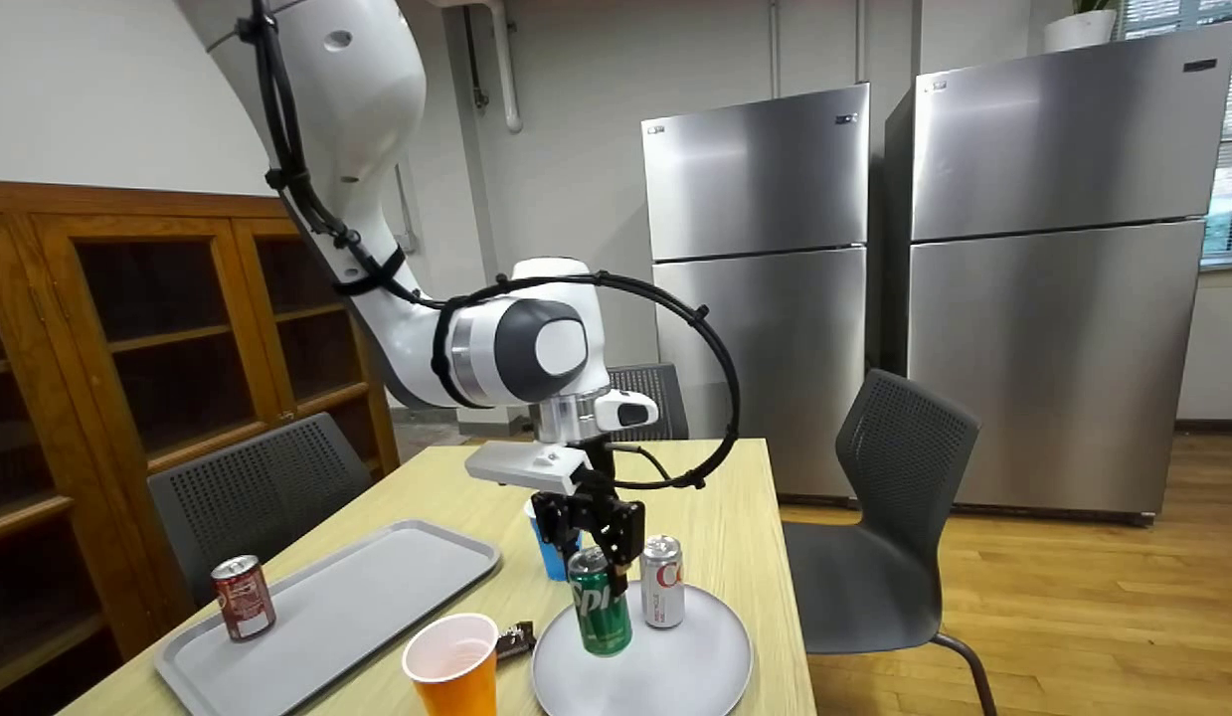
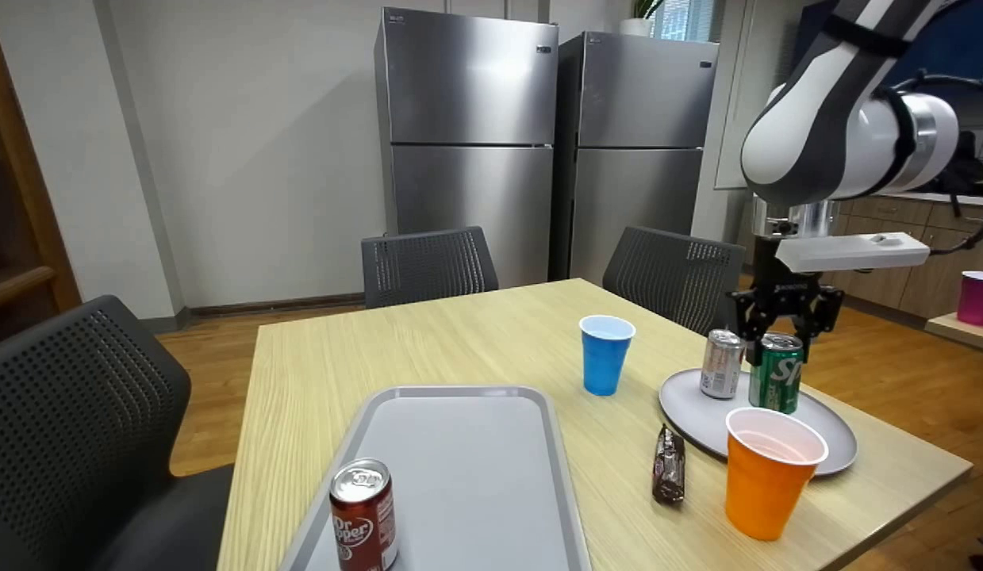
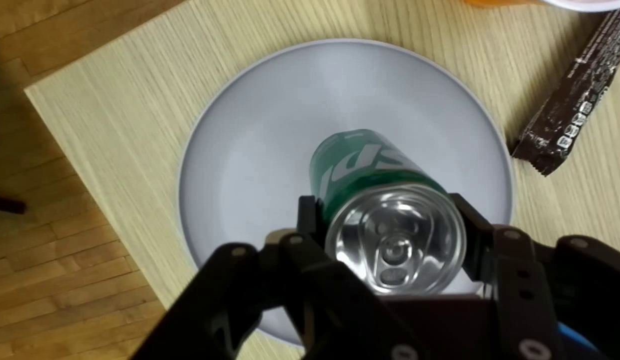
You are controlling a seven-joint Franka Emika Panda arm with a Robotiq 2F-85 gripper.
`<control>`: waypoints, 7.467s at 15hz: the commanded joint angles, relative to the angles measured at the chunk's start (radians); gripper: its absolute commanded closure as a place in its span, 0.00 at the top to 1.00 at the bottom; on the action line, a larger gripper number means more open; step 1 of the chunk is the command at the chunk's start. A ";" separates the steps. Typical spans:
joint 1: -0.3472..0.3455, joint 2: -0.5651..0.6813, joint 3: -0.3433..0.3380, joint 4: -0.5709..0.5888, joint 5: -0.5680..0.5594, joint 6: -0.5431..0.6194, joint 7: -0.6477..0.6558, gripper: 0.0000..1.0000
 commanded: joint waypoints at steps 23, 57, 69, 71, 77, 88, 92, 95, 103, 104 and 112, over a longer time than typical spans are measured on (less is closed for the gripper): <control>-0.094 0.209 -0.028 0.183 0.170 -0.008 0.009 0.54; 0.340 0.011 0.191 0.167 -0.065 0.028 0.256 1.00; 0.460 0.132 0.356 0.315 -0.032 0.014 0.164 1.00; 0.474 0.155 0.378 0.341 -0.028 0.007 0.137 1.00; 0.507 0.215 0.432 0.401 -0.029 -0.019 0.041 1.00; 0.529 0.312 0.480 0.468 -0.024 -0.151 -0.100 1.00; 0.533 0.336 0.474 0.476 -0.030 -0.181 -0.103 1.00; 0.538 0.361 0.472 0.494 -0.032 -0.196 -0.101 1.00; 0.555 0.428 0.461 0.555 -0.039 -0.230 -0.085 1.00; 0.557 0.434 0.459 0.561 -0.040 -0.234 -0.084 1.00; 0.559 0.468 0.453 0.605 -0.040 -0.259 -0.083 1.00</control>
